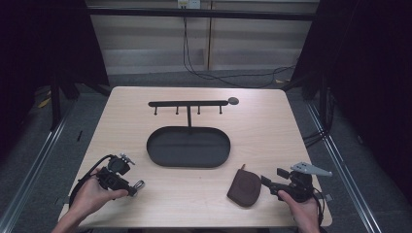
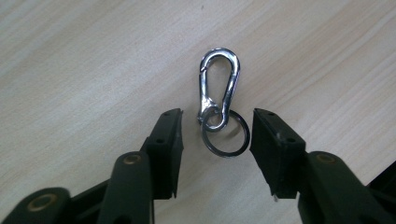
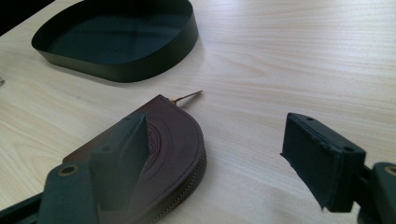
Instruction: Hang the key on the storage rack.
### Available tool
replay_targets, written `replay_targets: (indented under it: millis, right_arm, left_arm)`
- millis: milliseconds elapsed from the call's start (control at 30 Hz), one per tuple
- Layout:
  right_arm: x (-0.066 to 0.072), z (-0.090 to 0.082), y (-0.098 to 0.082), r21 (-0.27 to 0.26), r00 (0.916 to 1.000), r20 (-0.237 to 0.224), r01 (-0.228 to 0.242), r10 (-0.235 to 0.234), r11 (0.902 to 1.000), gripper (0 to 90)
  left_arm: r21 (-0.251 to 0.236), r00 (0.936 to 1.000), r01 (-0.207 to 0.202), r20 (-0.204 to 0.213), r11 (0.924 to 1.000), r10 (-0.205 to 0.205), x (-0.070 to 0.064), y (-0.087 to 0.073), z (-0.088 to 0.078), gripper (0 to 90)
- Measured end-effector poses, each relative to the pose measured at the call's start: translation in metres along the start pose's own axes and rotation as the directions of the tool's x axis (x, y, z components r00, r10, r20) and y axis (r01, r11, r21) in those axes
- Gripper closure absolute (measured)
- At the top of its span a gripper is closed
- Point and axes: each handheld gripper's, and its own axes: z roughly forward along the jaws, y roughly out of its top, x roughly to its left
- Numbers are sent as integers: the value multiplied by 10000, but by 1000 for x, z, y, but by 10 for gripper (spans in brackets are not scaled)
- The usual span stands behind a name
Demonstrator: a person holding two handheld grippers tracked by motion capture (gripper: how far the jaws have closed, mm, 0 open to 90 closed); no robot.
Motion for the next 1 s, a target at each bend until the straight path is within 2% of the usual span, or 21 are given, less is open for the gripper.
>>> replay_targets:
  millis: [167,367,533,700,767,833,900,1000]
  right_arm:
    - [0,1,0,75,9999,91,71,-72,9999,226]
    - [0,1,0,87,9999,111,119,-120,9999,226]
    - [1,1,0,111,9999,96,98,-99,9999,226]
    - [2,1,0,174,9998,61,176,-177,9997,226]
    - [2,2,0,185,9998,78,160,-162,9997,226]
    - [1,1,0,157,9999,73,132,-134,9998,226]
    - [1,1,0,165,9999,80,101,-102,9998,226]
    - [1,1,0,189,9999,94,89,-91,9998,226]
  left_arm:
    - [278,9997,-157,191,9995,152,-2,3,3,577]
    - [419,9998,-113,193,9991,105,-2,5,9,589]
    - [637,9992,-357,175,9973,346,-4,6,14,652]
    - [732,9987,-474,195,9962,461,-7,6,14,655]
    - [809,9987,-487,220,9955,470,-8,7,14,626]
    - [928,9980,-634,40,9937,633,-10,8,15,617]
    - [1001,9964,-812,-181,9917,834,-13,8,15,650]
    - [917,9971,-758,-51,9929,766,-12,8,14,676]
